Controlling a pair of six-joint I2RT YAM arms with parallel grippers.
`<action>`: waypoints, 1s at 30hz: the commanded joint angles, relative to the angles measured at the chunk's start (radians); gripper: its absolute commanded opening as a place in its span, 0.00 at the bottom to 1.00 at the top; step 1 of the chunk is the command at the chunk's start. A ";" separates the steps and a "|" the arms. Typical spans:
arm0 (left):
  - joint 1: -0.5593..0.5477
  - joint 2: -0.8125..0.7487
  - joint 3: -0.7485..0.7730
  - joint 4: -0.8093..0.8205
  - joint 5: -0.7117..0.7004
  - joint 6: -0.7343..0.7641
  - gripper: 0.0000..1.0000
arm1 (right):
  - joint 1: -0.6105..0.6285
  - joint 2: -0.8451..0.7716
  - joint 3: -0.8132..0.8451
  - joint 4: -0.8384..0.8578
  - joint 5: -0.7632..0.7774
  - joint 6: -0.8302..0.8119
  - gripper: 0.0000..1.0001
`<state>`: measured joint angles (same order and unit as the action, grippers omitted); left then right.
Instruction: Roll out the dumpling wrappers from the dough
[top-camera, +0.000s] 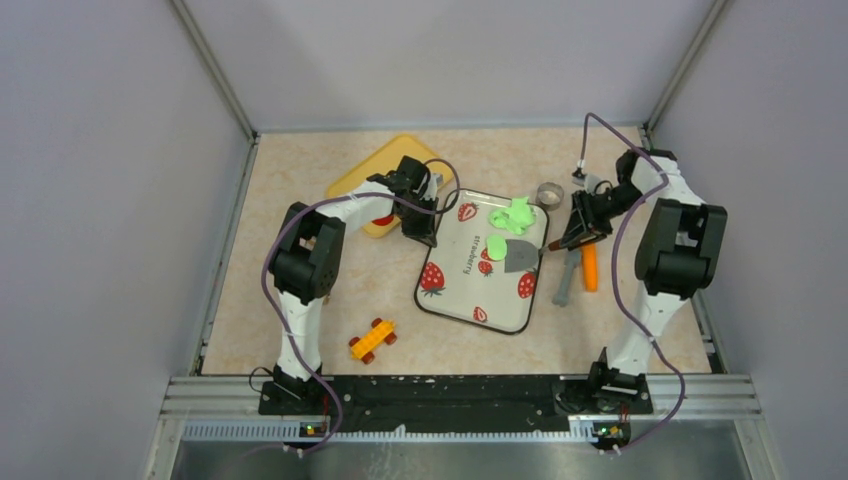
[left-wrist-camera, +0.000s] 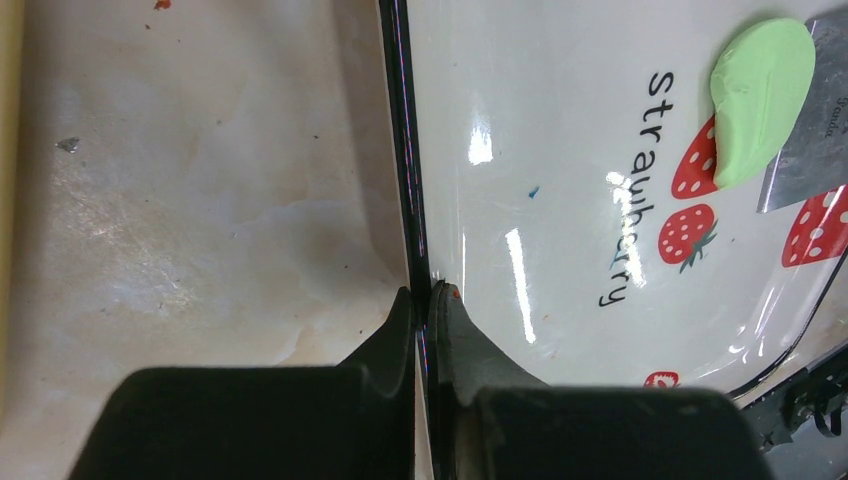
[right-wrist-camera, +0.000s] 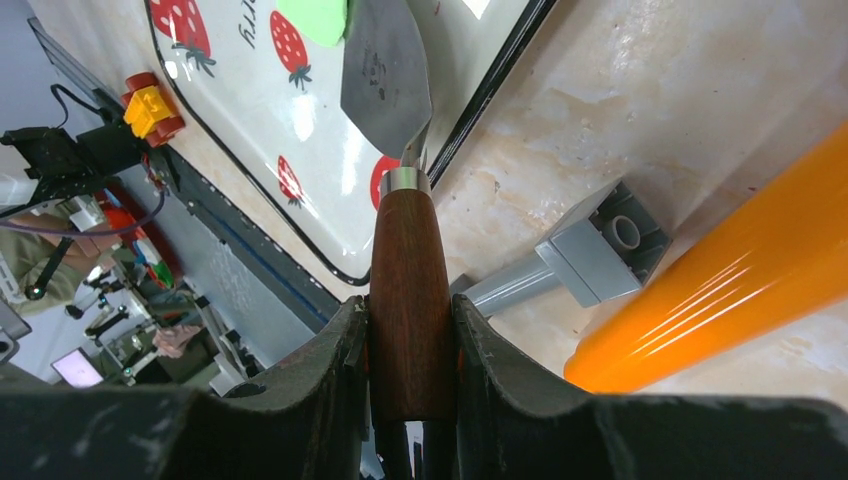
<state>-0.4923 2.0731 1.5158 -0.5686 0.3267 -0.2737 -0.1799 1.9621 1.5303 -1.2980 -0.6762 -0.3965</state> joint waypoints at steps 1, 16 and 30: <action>-0.005 0.021 0.018 -0.017 0.040 0.027 0.00 | -0.010 0.021 0.047 0.026 0.066 0.007 0.00; 0.012 0.057 0.062 -0.030 0.125 0.095 0.00 | 0.079 0.130 0.122 0.053 -0.012 -0.016 0.00; 0.020 0.035 0.103 -0.057 0.134 0.151 0.01 | 0.063 0.054 0.109 -0.052 -0.291 -0.190 0.00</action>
<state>-0.4686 2.1193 1.5723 -0.6044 0.4328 -0.1844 -0.1074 2.0880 1.6310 -1.2945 -0.8341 -0.4969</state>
